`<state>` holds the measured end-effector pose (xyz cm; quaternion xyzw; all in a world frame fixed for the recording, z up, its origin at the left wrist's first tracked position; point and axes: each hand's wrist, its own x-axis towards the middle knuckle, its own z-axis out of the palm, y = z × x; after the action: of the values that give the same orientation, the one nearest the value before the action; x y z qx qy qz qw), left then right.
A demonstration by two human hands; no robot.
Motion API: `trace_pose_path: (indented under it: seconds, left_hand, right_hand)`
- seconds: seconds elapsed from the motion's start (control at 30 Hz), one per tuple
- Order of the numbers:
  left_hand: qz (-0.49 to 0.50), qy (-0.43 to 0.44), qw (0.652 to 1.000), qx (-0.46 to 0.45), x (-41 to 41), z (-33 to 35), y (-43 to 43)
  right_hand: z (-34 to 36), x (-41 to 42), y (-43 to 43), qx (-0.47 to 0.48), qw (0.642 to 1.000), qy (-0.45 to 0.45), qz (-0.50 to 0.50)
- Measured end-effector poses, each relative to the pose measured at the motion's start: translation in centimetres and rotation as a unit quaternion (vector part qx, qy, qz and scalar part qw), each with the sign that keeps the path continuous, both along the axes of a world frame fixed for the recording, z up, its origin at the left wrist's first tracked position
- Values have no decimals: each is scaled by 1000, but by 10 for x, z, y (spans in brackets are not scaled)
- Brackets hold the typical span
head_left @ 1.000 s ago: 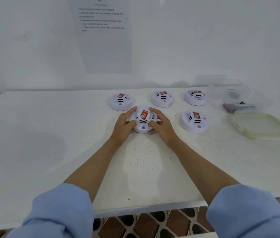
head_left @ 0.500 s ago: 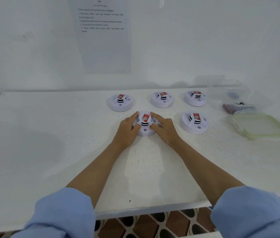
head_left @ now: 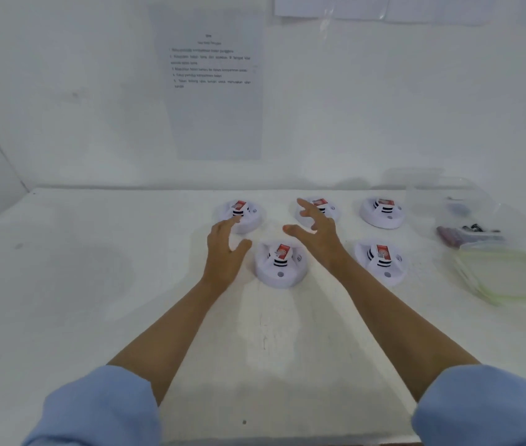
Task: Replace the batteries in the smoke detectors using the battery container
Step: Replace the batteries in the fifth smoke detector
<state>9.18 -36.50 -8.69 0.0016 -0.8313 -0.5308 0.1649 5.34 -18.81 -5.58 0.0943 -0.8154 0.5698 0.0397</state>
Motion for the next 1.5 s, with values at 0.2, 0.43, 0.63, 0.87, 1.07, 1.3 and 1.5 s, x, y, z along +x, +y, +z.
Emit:
trace_pose_path:
  seconds: [0.2,0.43,0.63,0.87,1.07,1.3,1.5]
  left_hand:
    - [1,-45,999,28,-38,29,-28]
    - [-90,-168,978,-87,-91,27,-63]
    - [-155,-226,947,-165,-128,13,-86]
    - [-178,-242,932,-203,-146,1,-88]
    - [-192,-239,936,-173,-150,9,-84]
    - [-200,-208,949,-126,-146,39,-49]
    - [-203,-177,957,-108,-138,60,-1]
  right_hand:
    - [14,-42,-25,64,992,-34,103]
    - [3,-87,-56,103,979,-98,143]
    - [-9,-116,-80,205,952,-132,183]
    - [-16,-132,-81,250,943,-124,185]
    - [-13,-134,-78,257,943,-115,179]
    - [10,-131,-45,249,952,-81,161]
    - [33,-119,6,223,961,-54,156]
